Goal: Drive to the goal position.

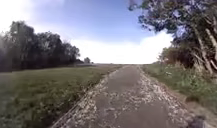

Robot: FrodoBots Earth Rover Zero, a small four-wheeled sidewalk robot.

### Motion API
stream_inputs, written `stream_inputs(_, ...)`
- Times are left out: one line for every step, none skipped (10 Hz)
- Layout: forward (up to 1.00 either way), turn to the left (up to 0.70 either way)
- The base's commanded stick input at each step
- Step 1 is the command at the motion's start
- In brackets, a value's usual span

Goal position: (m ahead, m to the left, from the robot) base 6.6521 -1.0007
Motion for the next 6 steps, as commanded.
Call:
stream_inputs(0.7, -0.11)
stream_inputs(0.7, -0.11)
stream_inputs(0.7, -0.11)
stream_inputs(0.7, -0.11)
stream_inputs(0.7, -0.1)
stream_inputs(0.7, -0.1)
